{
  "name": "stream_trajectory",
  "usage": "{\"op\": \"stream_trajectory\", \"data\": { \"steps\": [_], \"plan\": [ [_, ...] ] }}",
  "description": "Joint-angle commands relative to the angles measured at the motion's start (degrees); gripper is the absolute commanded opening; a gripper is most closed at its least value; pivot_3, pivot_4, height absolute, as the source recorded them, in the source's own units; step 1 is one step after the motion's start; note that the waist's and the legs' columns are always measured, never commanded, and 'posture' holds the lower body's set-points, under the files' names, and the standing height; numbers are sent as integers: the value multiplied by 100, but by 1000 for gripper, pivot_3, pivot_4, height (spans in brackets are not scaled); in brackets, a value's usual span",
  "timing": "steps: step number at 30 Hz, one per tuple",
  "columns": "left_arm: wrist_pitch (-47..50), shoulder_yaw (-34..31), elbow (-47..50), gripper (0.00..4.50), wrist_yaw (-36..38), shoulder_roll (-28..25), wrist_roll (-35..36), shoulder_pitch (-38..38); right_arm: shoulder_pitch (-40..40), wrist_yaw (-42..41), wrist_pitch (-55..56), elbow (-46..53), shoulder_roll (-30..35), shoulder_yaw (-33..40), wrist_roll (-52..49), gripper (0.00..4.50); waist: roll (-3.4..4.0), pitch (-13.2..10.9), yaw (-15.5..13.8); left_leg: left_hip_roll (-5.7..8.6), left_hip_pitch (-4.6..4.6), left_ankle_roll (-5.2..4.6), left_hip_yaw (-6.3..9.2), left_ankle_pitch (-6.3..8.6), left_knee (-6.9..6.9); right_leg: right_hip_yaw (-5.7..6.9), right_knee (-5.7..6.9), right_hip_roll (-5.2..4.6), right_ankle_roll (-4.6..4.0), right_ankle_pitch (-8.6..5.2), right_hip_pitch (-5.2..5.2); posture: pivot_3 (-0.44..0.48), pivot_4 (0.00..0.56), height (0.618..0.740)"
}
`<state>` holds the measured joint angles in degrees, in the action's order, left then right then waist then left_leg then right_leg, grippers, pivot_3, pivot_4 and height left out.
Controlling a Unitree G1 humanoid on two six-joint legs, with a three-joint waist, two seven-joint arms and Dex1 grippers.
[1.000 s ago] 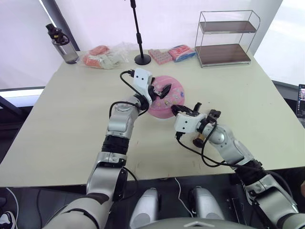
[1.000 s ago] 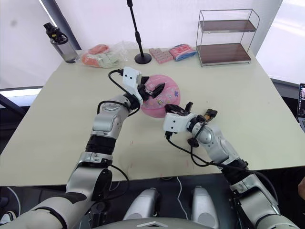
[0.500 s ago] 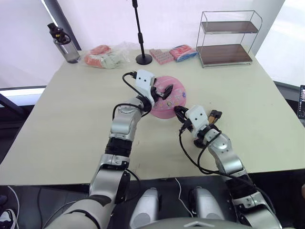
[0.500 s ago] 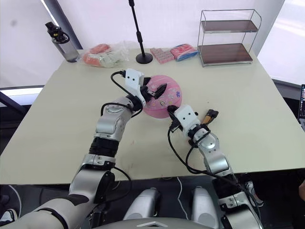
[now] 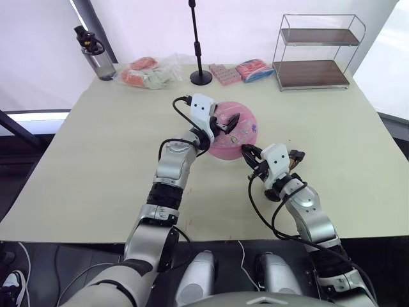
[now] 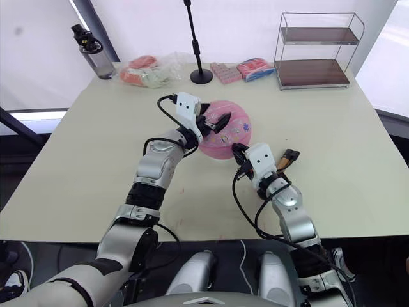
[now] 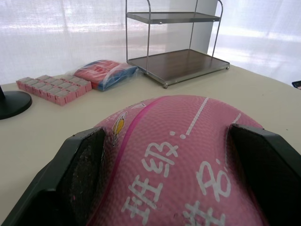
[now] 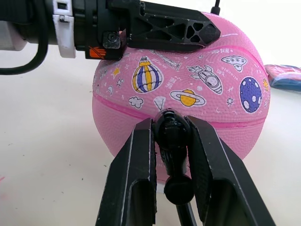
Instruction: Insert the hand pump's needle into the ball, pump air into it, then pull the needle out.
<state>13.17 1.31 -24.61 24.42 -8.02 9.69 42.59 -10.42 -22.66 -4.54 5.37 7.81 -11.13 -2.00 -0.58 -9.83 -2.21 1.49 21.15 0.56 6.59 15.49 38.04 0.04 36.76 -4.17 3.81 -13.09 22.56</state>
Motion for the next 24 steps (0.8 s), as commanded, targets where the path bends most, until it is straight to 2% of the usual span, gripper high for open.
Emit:
{"op": "stream_trajectory", "data": {
  "steps": [1, 5, 10, 14, 24],
  "plan": [
    [260, -57, -881, 4500, -446, -130, -319, -240, 350, -147, 168, 764, 181, 18, -109, 404, 5, 3, -24, 1, 5, 0, 6, 0, 0, 6, -2, -1, 0, 0, 0, 0, 150, 731],
    [248, 0, -905, 4500, -449, -128, -313, -238, 570, -173, 124, 1022, 317, 40, -156, 404, 9, 17, 60, 5, 7, 0, 13, 0, 0, 11, -5, -5, 1, -1, -3, 0, 150, 731],
    [221, 14, -948, 4500, -468, -95, -335, -223, 700, -210, 63, 1218, 419, 70, -209, 404, 19, 22, 205, -4, -50, 2, 20, -1, 0, 5, 4, 5, 0, -3, -42, 0, 150, 731],
    [248, 22, -817, 4500, -443, -29, -296, -241, 705, -261, 82, 1175, 491, 132, -263, 404, 24, 24, 230, -8, -50, 20, 53, 9, -1, 13, 5, 17, -1, -4, -51, 0, 150, 731],
    [150, -53, 455, 4500, 138, -88, 79, -332, 349, -479, 703, 329, 1053, 277, 5, 404, 25, 22, 187, 5, -9, 22, 47, -20, -27, 8, -9, 12, 19, 7, -16, 0, 150, 731]
  ]
}}
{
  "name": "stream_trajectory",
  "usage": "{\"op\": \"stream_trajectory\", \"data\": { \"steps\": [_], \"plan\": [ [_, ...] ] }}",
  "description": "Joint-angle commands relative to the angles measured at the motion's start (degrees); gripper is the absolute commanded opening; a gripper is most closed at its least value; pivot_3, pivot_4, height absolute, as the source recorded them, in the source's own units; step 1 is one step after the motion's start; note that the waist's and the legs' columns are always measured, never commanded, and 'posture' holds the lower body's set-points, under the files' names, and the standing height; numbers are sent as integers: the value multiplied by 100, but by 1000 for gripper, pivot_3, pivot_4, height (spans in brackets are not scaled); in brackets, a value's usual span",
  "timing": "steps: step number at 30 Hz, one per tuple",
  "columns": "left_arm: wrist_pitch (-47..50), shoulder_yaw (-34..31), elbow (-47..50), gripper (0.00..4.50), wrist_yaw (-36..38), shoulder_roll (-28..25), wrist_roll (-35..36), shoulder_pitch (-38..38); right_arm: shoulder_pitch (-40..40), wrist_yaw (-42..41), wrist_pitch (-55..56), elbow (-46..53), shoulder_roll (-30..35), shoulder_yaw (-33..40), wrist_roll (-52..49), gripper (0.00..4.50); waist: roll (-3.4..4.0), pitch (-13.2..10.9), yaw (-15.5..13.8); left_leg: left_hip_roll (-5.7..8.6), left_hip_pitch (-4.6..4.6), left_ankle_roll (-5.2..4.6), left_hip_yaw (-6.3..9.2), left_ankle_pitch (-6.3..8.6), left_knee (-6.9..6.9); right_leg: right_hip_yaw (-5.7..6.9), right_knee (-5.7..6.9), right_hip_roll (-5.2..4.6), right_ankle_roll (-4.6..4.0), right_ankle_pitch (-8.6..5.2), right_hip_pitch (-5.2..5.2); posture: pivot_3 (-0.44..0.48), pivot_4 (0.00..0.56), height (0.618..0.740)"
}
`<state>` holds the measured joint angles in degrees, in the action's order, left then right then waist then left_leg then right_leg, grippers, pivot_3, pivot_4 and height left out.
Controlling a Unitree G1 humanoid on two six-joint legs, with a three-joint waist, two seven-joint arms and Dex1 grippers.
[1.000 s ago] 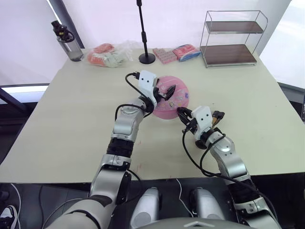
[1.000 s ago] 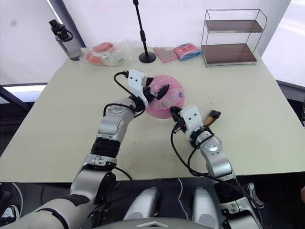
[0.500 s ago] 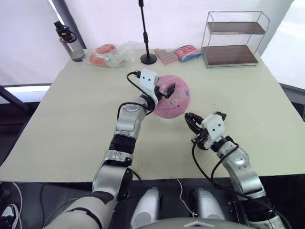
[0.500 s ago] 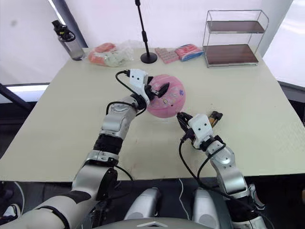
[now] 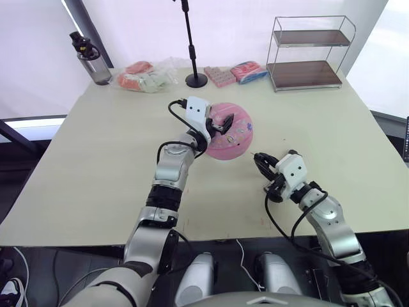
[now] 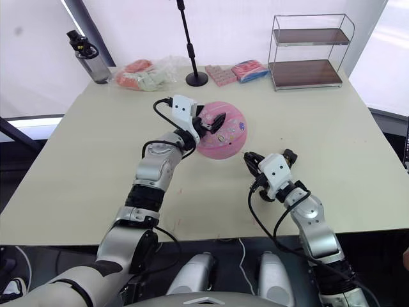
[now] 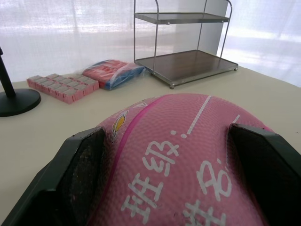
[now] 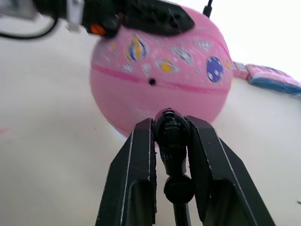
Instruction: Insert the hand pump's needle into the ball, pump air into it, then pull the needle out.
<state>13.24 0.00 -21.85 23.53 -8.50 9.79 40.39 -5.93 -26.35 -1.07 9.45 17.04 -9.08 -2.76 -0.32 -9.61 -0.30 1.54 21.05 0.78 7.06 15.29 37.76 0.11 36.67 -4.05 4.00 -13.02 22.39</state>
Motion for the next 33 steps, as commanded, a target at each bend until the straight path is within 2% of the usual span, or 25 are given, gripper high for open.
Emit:
{"op": "stream_trajectory", "data": {
  "steps": [1, 6, 20, 25, 33],
  "plan": [
    [130, 68, 435, 4500, 382, -106, 154, -102, -124, -145, 465, -164, 194, 58, 129, 404, 0, -3, -6, 0, 11, 0, 0, 0, -6, -1, 0, 0, 0, 0, 15, 0, 150, 731],
    [226, -19, 1165, 4500, 756, -320, 412, -10, -231, -328, 1112, -611, 567, -123, 573, 404, -10, -16, 1, 0, 106, 42, -1, -27, -26, -6, 3, 3, -28, 17, 122, 0, 150, 731],
    [416, -243, 2030, 4500, 1717, -914, 1215, 92, -596, 1, 2586, -1911, 1435, -375, 2037, 404, -40, -52, 102, 3, 110, 44, -21, -27, -49, -26, -29, 2, -29, 17, 128, 0, 150, 731],
    [779, -284, 2577, 4500, 2578, -1517, 1722, -433, -769, 245, 2893, -2413, 1710, -316, 2356, 404, -43, -60, 132, 3, 97, 43, -45, -27, -51, -52, -17, 3, -30, 17, 129, 0, 150, 731],
    [1418, -344, 3564, 4500, 3885, -2843, 2463, -1611, -1072, 490, 3230, -3092, 1884, -311, 2529, 404, -46, -67, 130, 2, 89, 37, -63, -24, -48, -73, -7, 3, -32, 17, 129, 0, 150, 731]
  ]
}}
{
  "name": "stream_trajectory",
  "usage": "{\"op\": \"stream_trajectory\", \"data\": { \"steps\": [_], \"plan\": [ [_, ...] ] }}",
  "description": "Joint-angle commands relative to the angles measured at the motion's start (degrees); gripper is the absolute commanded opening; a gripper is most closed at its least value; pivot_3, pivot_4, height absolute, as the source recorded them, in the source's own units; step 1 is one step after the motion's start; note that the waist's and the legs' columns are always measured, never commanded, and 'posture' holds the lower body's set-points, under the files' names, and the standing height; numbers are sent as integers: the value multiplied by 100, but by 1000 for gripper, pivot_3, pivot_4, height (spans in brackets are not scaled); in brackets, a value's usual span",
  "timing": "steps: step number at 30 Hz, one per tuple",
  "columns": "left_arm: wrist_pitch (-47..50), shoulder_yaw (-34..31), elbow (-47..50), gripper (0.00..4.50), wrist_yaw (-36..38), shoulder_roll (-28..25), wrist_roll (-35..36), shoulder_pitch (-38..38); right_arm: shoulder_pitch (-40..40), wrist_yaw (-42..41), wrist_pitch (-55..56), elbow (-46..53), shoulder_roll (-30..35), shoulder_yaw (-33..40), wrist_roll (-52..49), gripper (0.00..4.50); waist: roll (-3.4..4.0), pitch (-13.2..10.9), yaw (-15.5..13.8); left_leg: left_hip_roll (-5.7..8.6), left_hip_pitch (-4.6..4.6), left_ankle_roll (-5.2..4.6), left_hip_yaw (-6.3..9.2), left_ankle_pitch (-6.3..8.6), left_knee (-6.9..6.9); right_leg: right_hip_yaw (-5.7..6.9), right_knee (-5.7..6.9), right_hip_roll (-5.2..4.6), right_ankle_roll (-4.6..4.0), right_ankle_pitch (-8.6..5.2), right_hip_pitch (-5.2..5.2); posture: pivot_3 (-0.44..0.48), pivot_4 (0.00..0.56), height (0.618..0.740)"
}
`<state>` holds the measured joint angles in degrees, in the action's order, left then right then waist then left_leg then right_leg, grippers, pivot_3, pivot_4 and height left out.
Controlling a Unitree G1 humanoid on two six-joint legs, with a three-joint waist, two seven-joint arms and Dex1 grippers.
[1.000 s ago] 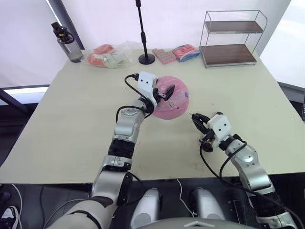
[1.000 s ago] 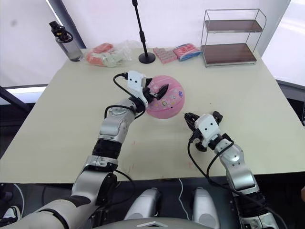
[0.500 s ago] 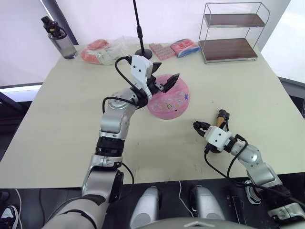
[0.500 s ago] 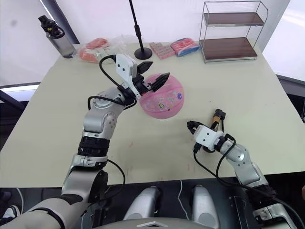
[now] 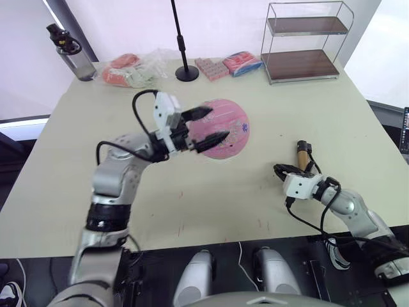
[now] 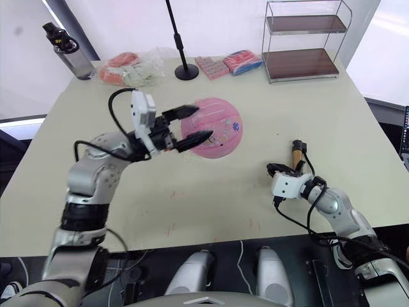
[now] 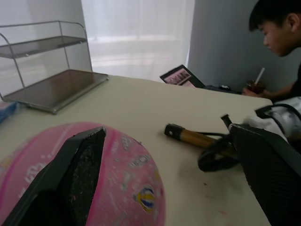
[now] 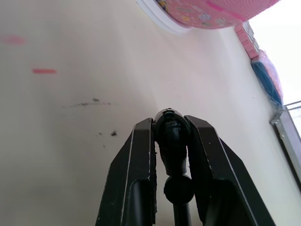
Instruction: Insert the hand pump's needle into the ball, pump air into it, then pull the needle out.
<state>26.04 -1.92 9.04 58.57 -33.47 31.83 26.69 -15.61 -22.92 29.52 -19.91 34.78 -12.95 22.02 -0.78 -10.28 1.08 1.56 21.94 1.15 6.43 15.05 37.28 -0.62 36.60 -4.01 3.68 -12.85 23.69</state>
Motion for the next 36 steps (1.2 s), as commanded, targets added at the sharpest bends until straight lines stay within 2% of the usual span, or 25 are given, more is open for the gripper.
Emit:
{"op": "stream_trajectory", "data": {
  "steps": [1, 4, 11, 13, 14, 16, 18, 19, 27, 36],
  "plan": [
    [179, -158, 560, 4500, 499, -511, 278, -409, -140, 179, 214, -248, 128, 79, 72, 404, -1, -1, -7, 0, 0, -4, -1, 2, 0, 0, 2, 0, 0, 0, 0, 0, 150, 731],
    [233, -253, 679, 4500, 663, -830, 337, -802, -273, 278, 303, -510, 169, 85, 131, 404, 0, -1, -2, 0, -8, -14, -14, 8, 0, -13, 8, 0, -2, -1, 0, 0, 150, 731],
    [74, -514, 659, 4500, 760, -980, 357, -1356, -373, 146, 488, -725, 183, 91, -57, 404, -2, -2, -5, -2, -16, -35, -27, 14, 5, -23, 17, 0, -6, 3, 0, 0, 150, 731],
    [23, -540, 667, 4500, 754, -963, 339, -1423, -332, 53, 482, -654, 185, 102, -157, 1409, -2, -2, -3, -5, -17, -35, -32, 14, 5, -26, 18, 1, -8, 4, 0, 0, 150, 731],
    [13, -556, 675, 4500, 743, -947, 349, -1447, -302, -1, 462, -579, 183, 135, -248, 1748, -2, -2, -6, -5, -16, -36, -32, 14, 5, -26, 18, 1, -8, 4, 0, 0, 150, 731],
    [-15, -571, 679, 4500, 738, -934, 356, -1483, -251, -102, 416, -437, 179, 210, -438, 2875, -2, -2, -8, -5, -16, -36, -33, 14, 5, -26, 17, 1, -9, 5, 0, 0, 150, 731],
    [-38, -578, 681, 4500, 726, -920, 337, -1529, -170, -160, 388, -267, 187, 312, -633, 3750, -2, -2, -7, -6, -16, -36, -33, 14, 5, -26, 17, 1, -9, 5, 0, 0, 150, 731],
    [-60, -581, 657, 4500, 705, -911, 306, -1539, -119, -178, 389, -165, 180, 380, -763, 4435, -2, -2, -6, -6, -16, -37, -34, 14, 5, -27, 17, 1, -9, 5, 0, 0, 150, 731],
    [-197, -624, 603, 4500, 657, -874, 289, -1628, 866, -853, -14, 1290, 333, 745, -1944, 4477, -1, -2, -20, -8, -18, -43, -39, 18, 6, -31, 18, 1, -9, 5, 0, 0, 150, 731],
    [-291, -567, 562, 4500, 673, -855, 264, -1675, 1841, -1121, -965, 2341, 626, 1020, -1987, 4477, -1, -2, -15, -13, -23, -47, -50, 20, 12, -35, 24, 5, -8, 6, -1, 0, 150, 731]
  ]
}}
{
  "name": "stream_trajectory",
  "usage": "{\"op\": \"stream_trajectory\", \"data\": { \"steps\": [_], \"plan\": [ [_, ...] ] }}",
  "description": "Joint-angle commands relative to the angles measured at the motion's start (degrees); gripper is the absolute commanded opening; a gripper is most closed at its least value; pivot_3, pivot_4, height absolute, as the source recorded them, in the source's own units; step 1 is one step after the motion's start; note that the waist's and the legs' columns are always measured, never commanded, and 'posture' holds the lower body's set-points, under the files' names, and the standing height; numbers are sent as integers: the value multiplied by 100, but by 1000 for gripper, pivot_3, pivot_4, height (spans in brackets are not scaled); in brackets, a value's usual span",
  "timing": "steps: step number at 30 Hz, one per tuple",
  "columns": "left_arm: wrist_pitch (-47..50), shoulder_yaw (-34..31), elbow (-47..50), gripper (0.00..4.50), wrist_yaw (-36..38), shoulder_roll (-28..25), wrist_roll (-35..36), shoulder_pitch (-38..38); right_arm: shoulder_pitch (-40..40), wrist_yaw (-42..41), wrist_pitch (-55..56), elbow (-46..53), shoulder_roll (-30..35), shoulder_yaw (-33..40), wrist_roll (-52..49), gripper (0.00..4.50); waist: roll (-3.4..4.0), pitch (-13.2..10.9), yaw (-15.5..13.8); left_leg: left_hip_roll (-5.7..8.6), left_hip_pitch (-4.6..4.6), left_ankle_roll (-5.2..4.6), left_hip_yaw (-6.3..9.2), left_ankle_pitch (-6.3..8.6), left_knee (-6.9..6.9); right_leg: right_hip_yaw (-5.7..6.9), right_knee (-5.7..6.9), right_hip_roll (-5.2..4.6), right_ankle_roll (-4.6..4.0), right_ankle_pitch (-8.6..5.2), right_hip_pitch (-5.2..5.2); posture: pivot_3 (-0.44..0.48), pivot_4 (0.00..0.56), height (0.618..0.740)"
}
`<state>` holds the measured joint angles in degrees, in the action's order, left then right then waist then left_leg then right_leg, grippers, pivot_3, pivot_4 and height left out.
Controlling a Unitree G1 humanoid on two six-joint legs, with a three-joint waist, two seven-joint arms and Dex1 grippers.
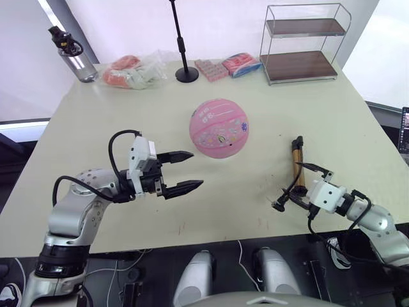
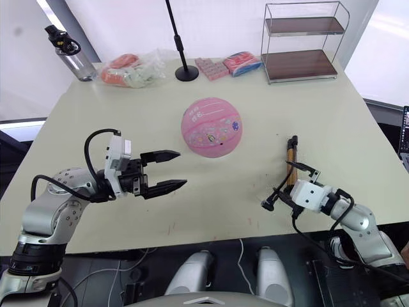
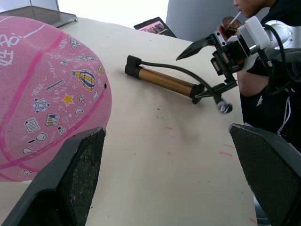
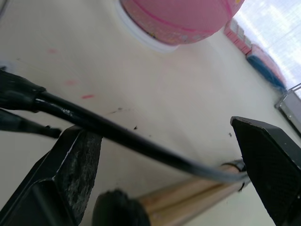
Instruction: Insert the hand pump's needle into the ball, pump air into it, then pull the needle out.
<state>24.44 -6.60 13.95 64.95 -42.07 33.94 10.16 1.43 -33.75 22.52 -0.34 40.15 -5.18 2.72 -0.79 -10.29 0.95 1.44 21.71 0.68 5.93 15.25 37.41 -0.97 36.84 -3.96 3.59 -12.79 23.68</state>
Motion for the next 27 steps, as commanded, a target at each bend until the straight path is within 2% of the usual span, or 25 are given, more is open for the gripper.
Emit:
{"op": "stream_trajectory", "data": {
  "steps": [1, 8, 15, 20, 22, 27],
  "plan": [
    [-134, -97, 68, 4500, 41, 3, 55, -21, 200, -67, -358, 457, 121, 269, -61, 4477, 0, 0, -5, -1, 0, 0, 0, 0, 1, 1, 1, 1, 0, 0, 0, 0, 150, 731],
    [-180, -132, 47, 4500, 74, -29, 39, -77, 658, -244, -612, 808, 275, 656, -310, 4477, 1, 1, -19, -2, 0, -1, -3, -1, 3, -1, 2, 2, -1, 1, 0, 0, 150, 731],
    [-467, -301, -32, 4500, -128, 110, -32, -371, 1335, -396, -927, 1023, -145, 1381, -1598, 4477, 1, 1, -18, -4, 0, -3, -4, 1, 2, -4, 2, 1, -2, 1, -1, 0, 150, 731],
    [-1083, -501, -48, 4500, -509, 461, -344, -1019, 1469, -553, -1210, 936, -356, 1850, -2310, 4477, 2, 2, 11, -7, -11, -6, -28, 3, 3, -24, 2, 1, -4, 4, -2, 0, 150, 731],
    [-1393, -746, -251, 4500, -746, 610, -538, -1436, 1553, -861, -1317, 794, -345, 2015, -2694, 4477, -1, 1, -10, -8, -12, -8, -31, 3, 4, -26, 2, 2, -6, 5, -2, 0, 150, 731],
    [-1575, -1127, -551, 4500, -1160, 752, -720, -2053, 1547, -1304, -1588, 500, -254, 2313, -3171, 4477, 4, 6, -17, -21, -20, -10, -35, 2, 6, -27, 2, 16, -18, 12, -9, 0, 150, 731]
  ]
}}
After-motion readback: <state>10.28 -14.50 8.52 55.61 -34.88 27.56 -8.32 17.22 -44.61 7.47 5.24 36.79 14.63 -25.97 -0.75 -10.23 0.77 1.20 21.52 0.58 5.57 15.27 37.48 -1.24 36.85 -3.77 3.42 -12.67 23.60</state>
